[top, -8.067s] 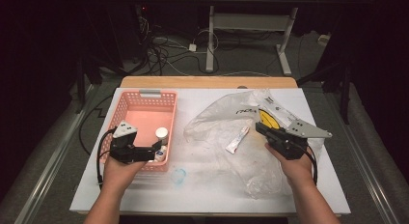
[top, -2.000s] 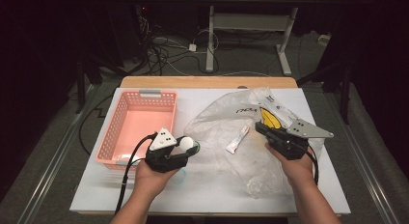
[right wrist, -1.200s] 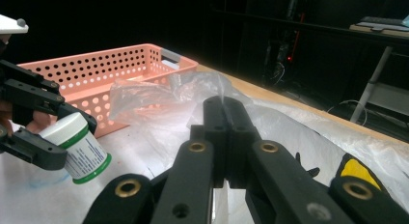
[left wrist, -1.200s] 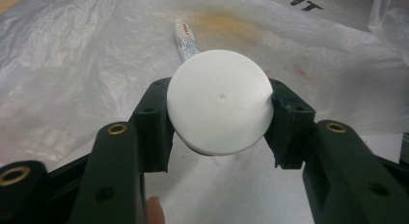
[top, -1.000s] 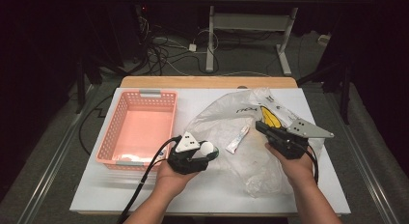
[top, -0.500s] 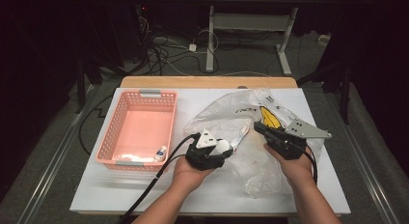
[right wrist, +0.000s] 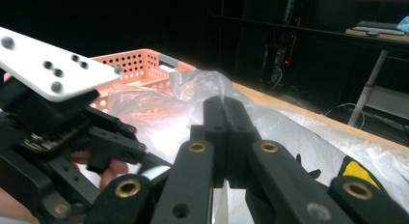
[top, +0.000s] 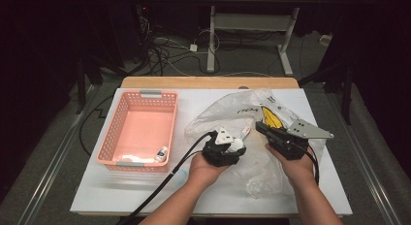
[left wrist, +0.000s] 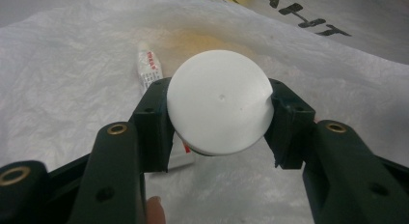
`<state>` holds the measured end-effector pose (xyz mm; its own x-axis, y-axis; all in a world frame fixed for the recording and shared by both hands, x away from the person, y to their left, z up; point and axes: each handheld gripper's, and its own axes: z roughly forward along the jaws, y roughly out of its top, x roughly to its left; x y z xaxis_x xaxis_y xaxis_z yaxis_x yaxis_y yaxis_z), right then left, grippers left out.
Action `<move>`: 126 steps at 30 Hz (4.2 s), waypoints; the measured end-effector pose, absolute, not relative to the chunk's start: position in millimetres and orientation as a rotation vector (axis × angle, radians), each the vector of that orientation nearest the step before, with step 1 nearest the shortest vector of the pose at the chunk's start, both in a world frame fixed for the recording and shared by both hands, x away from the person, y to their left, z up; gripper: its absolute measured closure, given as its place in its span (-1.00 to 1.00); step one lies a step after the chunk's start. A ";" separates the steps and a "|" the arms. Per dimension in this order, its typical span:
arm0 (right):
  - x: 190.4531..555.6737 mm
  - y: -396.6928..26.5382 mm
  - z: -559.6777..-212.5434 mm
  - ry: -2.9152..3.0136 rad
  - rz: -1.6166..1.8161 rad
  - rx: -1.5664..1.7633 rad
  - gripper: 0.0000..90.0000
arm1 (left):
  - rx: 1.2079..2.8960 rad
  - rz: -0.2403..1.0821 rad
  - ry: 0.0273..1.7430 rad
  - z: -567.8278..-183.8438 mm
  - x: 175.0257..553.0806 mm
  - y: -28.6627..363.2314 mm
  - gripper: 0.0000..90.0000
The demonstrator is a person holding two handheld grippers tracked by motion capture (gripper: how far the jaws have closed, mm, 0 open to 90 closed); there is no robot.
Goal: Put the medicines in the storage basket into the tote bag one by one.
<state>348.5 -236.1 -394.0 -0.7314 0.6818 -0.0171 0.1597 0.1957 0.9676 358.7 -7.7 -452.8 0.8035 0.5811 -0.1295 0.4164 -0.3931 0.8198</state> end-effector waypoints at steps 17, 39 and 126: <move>349.5 -239.8 -393.4 2.017 1.572 0.794 1.00 | 2.058 0.272 0.762 -478.4 384.5 -44.5 0.08; 348.8 -239.6 -393.7 2.023 1.569 0.795 1.00 | 2.044 0.188 0.776 -479.8 375.3 -29.3 -0.25; 347.0 -239.6 -395.4 2.027 1.548 0.797 1.00 | 1.940 0.331 1.164 -418.4 331.9 214.8 -0.80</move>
